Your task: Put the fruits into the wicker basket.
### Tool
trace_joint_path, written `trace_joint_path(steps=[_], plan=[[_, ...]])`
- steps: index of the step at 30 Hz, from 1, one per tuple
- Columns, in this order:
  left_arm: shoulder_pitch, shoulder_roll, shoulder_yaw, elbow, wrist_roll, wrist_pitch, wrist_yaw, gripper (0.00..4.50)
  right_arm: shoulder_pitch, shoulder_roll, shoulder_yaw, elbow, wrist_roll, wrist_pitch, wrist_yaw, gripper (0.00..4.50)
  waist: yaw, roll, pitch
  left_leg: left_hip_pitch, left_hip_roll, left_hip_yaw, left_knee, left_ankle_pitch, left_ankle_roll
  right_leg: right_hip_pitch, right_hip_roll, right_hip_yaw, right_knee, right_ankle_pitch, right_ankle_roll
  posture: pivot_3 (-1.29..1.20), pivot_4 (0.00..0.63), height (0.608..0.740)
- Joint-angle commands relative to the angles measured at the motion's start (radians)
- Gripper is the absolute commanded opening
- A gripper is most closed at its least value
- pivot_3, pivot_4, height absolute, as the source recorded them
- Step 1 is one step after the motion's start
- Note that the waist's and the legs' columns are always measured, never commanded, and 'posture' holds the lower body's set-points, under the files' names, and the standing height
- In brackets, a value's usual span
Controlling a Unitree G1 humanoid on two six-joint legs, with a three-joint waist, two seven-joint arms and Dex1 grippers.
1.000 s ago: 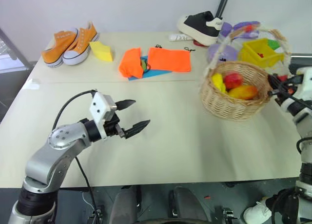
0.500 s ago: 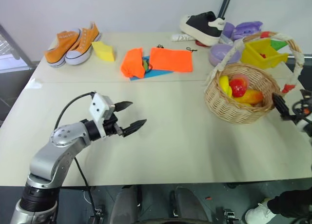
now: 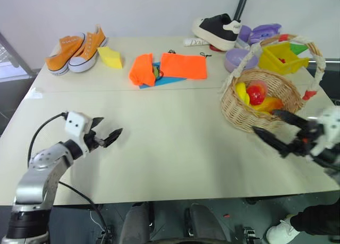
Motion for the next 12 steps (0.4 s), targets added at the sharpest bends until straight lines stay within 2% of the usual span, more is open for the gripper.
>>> trace_joint_path(steps=[1, 12], plan=[[0.042, -0.009, 0.048, -0.046, 0.012, -0.031, 0.023, 4.50, -0.035, 0.029, 0.090, 0.006, -0.034, -0.028, -0.002, 4.48, 0.003, -0.001, 0.000, 0.000, 0.000, 0.000, 0.000, 0.000, 0.000, 0.000, 0.000, 0.000, 0.000, 0.000, 0.000, 0.00, 0.150, 0.733], [0.108, -0.063, 0.058, -0.152, -0.007, 0.008, 0.088, 4.50, -0.165, 0.087, 0.214, 0.194, -0.114, -0.117, 0.043, 4.48, -0.001, -0.001, -0.001, -0.001, -0.001, 0.000, -0.002, -0.001, 0.000, -0.002, -0.002, -0.001, -0.001, -0.002, -0.004, 0.00, 0.150, 0.733]])
